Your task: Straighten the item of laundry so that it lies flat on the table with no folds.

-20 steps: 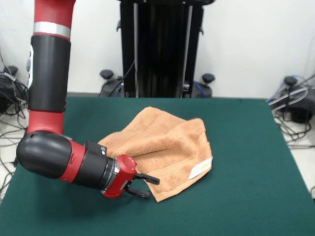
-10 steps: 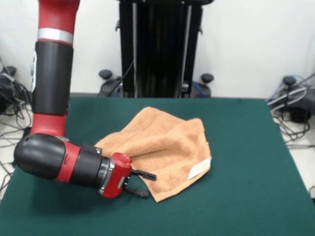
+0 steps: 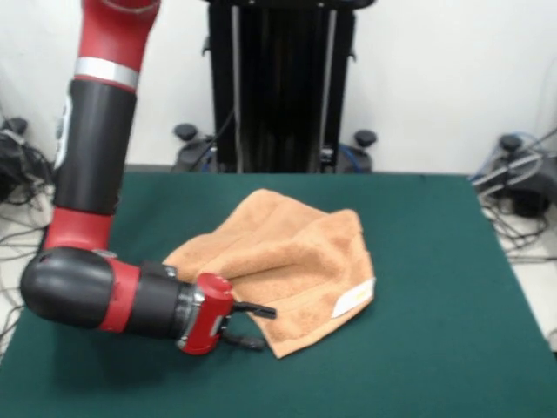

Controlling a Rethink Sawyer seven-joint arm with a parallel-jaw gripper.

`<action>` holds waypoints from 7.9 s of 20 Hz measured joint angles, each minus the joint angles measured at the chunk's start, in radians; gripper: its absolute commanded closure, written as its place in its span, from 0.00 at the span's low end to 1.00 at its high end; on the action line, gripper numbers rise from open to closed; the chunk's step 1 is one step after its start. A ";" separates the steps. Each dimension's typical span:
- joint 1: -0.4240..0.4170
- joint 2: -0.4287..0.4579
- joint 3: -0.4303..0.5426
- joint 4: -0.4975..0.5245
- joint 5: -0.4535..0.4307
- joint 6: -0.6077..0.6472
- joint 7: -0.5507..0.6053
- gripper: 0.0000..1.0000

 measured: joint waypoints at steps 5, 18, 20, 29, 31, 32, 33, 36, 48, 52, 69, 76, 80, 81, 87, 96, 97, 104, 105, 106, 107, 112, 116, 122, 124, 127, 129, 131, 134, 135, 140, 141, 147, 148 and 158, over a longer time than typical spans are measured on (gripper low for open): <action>0.019 0.014 -0.001 -0.047 0.005 0.036 0.000 0.00; 0.026 0.016 -0.014 -0.055 0.022 0.039 0.000 0.00; 0.024 0.013 -0.017 -0.046 0.024 0.033 0.000 0.00; 0.011 -0.015 -0.032 0.016 0.023 -0.016 0.000 0.00; 0.010 -0.019 -0.035 0.024 0.023 -0.023 0.000 0.00; 0.010 -0.020 -0.036 0.027 0.023 -0.026 0.000 0.00; 0.010 -0.021 -0.037 0.027 0.023 -0.026 0.000 0.00; 0.009 -0.020 -0.037 0.028 0.023 -0.026 0.000 0.00; -0.017 -0.017 -0.055 0.069 0.069 -0.040 0.000 0.00; -0.038 -0.011 -0.056 0.090 0.079 -0.040 0.000 0.00; -0.076 -0.031 -0.080 0.180 0.099 -0.097 0.000 0.00; -0.072 -0.038 -0.087 0.187 0.100 -0.104 0.000 0.00; -0.070 -0.039 -0.089 0.187 0.100 -0.105 0.000 0.00; -0.070 -0.039 -0.089 0.187 0.100 -0.105 0.000 0.00; -0.072 -0.038 -0.088 0.187 0.100 -0.106 0.000 0.00; -0.091 -0.018 -0.075 0.188 0.123 -0.104 0.000 0.00; -0.091 -0.018 -0.075 0.188 0.123 -0.104 0.000 0.00; -0.092 -0.017 -0.078 0.187 0.115 -0.140 0.000 1.00; -0.092 -0.016 -0.079 0.187 0.113 -0.149 0.000 1.00; -0.093 -0.018 -0.079 0.190 0.111 -0.166 0.001 1.00; -0.094 -0.022 -0.079 0.195 0.110 -0.172 0.001 1.00; -0.096 -0.022 -0.078 0.199 0.110 -0.174 0.001 1.00; -0.096 -0.022 -0.078 0.199 0.110 -0.174 0.001 1.00; -0.104 -0.030 -0.078 0.225 0.110 -0.204 0.001 1.00; -0.113 -0.038 -0.078 0.250 0.111 -0.233 0.001 1.00; -0.126 -0.051 -0.079 0.291 0.110 -0.279 0.001 1.00; -0.136 -0.065 -0.079 0.327 0.104 -0.320 0.001 1.00; -0.141 -0.077 -0.080 0.351 0.094 -0.348 0.001 1.00; -0.141 -0.084 -0.082 0.362 0.088 -0.360 0.001 1.00; -0.141 -0.086 -0.082 0.364 0.087 -0.363 0.001 1.00; -0.141 -0.098 -0.083 0.377 0.074 -0.379 0.001 1.00; -0.140 -0.100 -0.083 0.379 0.072 -0.381 0.001 1.00; -0.127 -0.124 -0.087 0.388 0.036 -0.396 0.001 1.00; -0.123 -0.128 -0.088 0.388 0.032 -0.396 0.001 1.00; -0.076 -0.145 -0.108 0.340 0.003 -0.352 0.001 1.00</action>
